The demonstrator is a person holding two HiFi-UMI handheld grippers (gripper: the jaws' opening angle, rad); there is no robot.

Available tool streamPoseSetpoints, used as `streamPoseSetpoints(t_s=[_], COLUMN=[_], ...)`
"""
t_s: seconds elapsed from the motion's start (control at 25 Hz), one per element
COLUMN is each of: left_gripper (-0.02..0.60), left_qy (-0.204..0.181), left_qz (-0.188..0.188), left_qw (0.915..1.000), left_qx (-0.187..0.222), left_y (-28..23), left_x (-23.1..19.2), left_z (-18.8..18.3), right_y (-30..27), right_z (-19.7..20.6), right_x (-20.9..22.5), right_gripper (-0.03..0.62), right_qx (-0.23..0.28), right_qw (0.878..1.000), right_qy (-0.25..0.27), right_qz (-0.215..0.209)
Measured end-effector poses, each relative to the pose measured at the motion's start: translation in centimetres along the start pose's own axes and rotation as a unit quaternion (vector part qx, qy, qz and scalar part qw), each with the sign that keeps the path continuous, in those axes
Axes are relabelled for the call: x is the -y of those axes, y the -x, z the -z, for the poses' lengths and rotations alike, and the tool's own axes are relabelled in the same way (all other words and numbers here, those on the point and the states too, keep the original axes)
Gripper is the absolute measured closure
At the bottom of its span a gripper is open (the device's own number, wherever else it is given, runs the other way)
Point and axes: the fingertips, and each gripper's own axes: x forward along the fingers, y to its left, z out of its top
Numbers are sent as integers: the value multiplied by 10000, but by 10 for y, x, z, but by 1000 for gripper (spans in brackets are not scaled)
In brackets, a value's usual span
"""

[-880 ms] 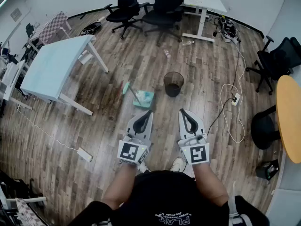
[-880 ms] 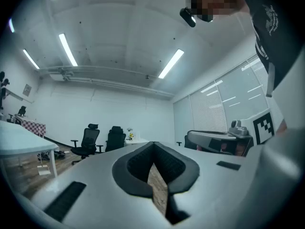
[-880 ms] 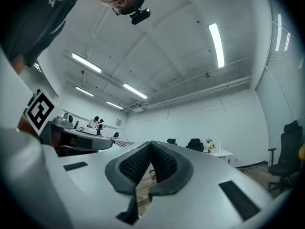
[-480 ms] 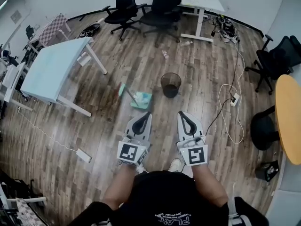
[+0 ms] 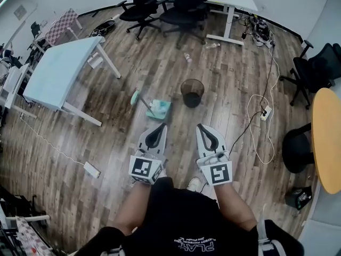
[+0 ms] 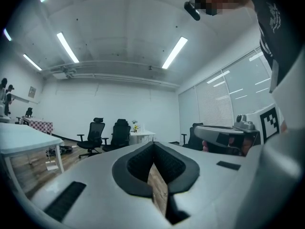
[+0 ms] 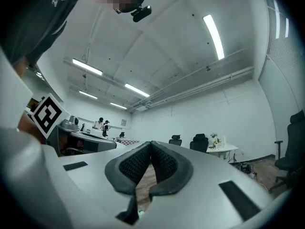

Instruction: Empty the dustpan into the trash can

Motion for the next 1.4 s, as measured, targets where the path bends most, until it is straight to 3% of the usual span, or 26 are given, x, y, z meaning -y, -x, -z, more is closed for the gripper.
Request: streamPoseSetpoints(t_s=[0.88,1.4], left_gripper=[563,563], left_qy=[278,468], left_qz=[65,149], left_qw=[9995,9986], left_qx=[-108,-202], left_y=[-80,-110], left_x=[-206,-259], left_z=[20,39], right_y=[-205,-260], right_z=[72,92], right_x=[-23,-31], right_gripper=[571,571], right_qx=[-368,-516], right_qw=[9991,9984], right_qy=[208,199], right_qz=[30,91])
